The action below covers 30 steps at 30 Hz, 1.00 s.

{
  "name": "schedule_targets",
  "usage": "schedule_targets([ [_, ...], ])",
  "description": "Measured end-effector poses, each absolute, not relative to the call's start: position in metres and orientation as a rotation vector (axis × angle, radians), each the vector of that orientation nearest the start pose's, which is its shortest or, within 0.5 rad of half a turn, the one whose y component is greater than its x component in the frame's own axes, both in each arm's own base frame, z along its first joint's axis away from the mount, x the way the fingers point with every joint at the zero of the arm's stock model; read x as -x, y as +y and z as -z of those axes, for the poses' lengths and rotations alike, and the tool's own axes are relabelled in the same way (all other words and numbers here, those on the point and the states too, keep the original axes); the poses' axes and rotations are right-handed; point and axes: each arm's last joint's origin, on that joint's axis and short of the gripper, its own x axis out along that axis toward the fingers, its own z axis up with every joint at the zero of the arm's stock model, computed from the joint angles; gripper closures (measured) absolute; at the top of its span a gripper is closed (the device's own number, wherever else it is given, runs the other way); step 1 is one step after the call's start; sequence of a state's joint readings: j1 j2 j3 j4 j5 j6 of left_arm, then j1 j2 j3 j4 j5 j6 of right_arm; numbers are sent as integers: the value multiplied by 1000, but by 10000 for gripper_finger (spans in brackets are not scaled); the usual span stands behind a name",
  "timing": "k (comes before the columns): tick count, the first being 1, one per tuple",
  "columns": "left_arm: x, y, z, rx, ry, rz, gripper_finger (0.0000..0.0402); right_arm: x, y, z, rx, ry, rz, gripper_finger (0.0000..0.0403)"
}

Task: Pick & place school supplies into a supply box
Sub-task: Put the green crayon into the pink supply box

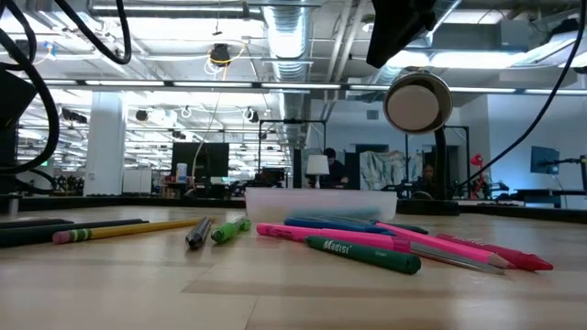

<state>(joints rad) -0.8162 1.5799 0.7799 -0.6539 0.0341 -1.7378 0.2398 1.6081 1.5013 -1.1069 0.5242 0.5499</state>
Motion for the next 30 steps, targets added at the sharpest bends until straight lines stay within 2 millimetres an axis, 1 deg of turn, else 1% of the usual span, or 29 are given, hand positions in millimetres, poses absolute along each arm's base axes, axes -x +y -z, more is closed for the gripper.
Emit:
schedule_targets([
  [7,-167,-178,-137,782,1452,-640,267,-307,60,-314,-36,1011,539,285],
  [13,-169,-180,-137,728,1428,-552,267,-307,60,-314,-36,1011,539,285],
  [22,-171,-181,-138,660,1398,-481,267,-307,60,-314,-37,1011,539,285],
  [30,-174,-183,-138,660,1360,-448,267,-307,60,-314,-38,1010,539,285],
])
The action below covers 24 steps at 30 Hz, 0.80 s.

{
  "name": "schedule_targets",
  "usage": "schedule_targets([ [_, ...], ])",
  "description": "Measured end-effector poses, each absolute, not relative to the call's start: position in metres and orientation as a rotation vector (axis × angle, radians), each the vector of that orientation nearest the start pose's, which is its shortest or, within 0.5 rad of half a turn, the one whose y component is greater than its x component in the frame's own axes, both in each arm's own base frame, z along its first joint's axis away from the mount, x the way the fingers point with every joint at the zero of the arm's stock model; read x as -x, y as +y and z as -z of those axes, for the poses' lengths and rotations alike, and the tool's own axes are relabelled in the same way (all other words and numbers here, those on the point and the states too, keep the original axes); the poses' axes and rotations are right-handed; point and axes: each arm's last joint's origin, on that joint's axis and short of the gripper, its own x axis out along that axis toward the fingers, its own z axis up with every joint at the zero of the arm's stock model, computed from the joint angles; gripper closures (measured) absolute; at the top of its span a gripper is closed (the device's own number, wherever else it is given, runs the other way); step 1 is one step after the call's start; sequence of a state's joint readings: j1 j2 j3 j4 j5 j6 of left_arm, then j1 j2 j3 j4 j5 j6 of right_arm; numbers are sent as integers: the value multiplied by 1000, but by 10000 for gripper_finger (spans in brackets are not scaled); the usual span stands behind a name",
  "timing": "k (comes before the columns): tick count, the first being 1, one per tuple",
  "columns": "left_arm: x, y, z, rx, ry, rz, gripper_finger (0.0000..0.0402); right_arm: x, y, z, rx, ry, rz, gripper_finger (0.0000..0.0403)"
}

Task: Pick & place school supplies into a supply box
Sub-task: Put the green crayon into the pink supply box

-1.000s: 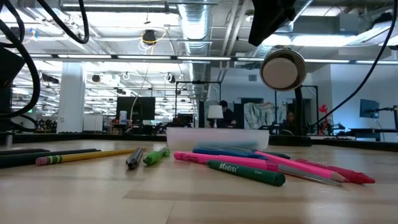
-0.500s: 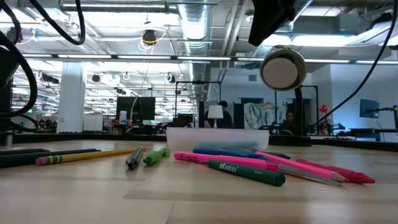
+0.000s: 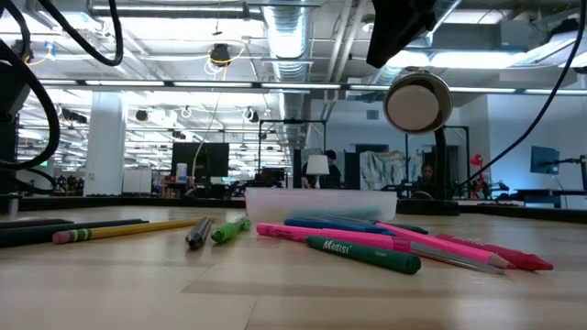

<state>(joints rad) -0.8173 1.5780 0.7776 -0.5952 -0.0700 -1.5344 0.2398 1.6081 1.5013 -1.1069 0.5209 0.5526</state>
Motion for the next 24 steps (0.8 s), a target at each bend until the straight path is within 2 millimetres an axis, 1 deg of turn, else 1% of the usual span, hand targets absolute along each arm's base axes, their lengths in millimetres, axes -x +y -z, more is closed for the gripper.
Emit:
schedule_targets([
  [4,-177,-184,-139,663,1336,-436,267,-307,60,-314,-38,1010,540,285],
  [8,-182,-185,-141,673,1248,-433,267,-307,60,-314,-38,1010,540,285],
  [10,-184,-186,-139,672,1237,-438,267,-307,60,-314,-38,1010,540,285],
  [15,-185,-189,-131,663,1280,-446,267,-307,60,-314,-38,1010,539,285],
  [24,-182,-187,-130,673,1327,-478,267,-307,60,-314,-38,1010,539,285],
])
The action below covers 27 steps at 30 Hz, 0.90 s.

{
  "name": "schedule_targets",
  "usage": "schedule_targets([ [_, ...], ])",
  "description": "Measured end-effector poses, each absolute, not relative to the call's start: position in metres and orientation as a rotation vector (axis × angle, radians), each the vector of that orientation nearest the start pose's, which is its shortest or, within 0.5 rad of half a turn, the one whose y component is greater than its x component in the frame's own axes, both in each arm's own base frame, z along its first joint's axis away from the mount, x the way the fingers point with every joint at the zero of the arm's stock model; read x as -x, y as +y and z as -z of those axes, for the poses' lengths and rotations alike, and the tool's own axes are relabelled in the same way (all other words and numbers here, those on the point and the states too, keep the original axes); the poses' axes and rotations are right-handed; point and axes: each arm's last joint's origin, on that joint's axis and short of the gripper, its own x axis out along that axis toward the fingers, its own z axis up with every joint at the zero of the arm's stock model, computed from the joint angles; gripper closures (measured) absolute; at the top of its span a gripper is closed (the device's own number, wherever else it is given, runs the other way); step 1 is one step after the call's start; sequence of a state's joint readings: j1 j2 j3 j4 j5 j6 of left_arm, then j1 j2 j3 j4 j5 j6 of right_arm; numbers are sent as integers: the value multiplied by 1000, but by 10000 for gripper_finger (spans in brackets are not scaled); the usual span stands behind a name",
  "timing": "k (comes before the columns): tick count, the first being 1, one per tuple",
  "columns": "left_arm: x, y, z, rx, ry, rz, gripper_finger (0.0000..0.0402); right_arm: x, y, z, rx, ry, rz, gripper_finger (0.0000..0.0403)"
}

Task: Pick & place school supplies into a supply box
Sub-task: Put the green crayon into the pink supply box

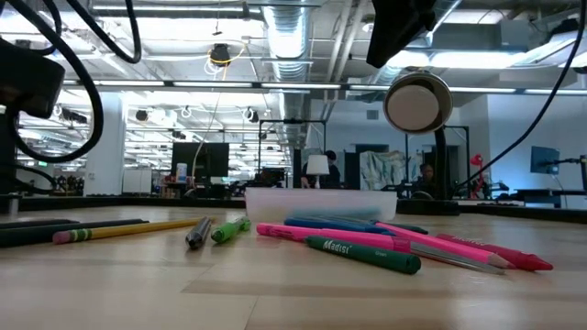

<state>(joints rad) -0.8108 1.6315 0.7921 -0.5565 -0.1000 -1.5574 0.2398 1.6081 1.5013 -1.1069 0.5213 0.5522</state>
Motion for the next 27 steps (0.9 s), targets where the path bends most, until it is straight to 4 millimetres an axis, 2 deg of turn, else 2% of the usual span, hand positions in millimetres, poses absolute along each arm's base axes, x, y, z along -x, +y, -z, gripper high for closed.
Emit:
schedule_targets([
  [16,-179,-189,-135,648,1432,-508,272,-307,60,-314,-37,1011,539,285],
  [19,-179,-188,-135,641,1429,-514,292,-307,60,-314,-37,1011,539,285],
  [27,-179,-188,-135,632,1416,-521,378,-307,60,-314,-37,1011,539,285],
])
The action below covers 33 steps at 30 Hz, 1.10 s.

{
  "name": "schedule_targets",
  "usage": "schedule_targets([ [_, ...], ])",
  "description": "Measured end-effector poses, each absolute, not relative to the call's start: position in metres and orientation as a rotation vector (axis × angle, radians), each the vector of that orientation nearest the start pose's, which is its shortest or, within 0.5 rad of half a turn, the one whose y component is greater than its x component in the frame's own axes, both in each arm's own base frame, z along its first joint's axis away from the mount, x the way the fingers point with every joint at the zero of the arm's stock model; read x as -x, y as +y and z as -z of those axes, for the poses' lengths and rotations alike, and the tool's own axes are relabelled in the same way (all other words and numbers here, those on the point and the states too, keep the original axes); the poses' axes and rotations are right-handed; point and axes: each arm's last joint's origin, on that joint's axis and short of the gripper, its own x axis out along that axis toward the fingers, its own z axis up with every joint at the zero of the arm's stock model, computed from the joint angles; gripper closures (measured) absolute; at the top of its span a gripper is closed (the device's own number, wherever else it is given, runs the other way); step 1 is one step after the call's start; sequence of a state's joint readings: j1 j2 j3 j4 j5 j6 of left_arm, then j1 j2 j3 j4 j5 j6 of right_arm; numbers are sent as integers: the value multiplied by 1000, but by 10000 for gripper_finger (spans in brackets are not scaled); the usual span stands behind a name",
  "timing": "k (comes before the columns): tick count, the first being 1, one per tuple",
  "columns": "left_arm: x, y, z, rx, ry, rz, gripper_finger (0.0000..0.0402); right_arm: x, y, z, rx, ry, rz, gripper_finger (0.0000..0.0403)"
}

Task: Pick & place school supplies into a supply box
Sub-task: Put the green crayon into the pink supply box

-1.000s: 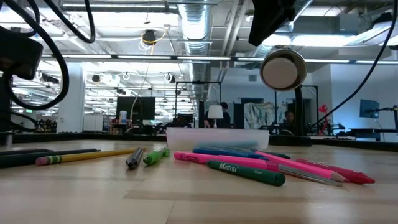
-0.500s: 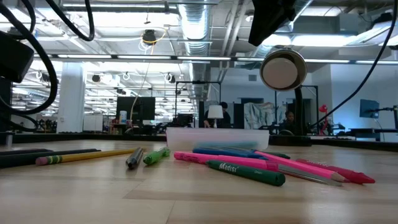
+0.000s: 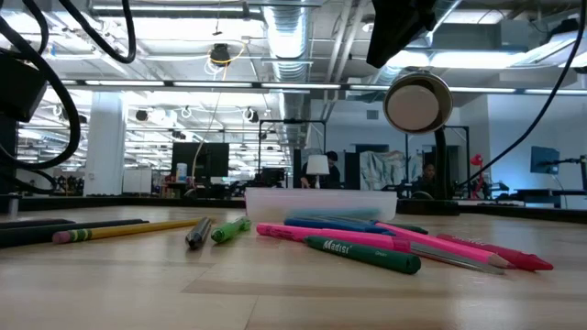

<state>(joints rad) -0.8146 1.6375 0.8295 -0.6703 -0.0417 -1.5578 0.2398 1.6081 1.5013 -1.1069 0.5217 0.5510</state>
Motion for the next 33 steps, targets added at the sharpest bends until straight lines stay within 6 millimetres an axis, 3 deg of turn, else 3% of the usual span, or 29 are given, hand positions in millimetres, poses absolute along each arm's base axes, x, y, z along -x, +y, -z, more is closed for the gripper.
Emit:
schedule_targets([
  [3,-179,-188,-135,632,1411,-519,392,-307,60,-314,-37,1011,539,285],
  [10,-179,-188,-135,632,1405,-520,373,-307,60,-314,-52,1006,548,285],
  [23,-177,-184,-149,668,1352,-493,392,-307,61,-314,-52,1006,546,285],
  [33,-176,-176,-179,737,1210,-439,392,-307,61,-314,-52,1006,547,285],
])
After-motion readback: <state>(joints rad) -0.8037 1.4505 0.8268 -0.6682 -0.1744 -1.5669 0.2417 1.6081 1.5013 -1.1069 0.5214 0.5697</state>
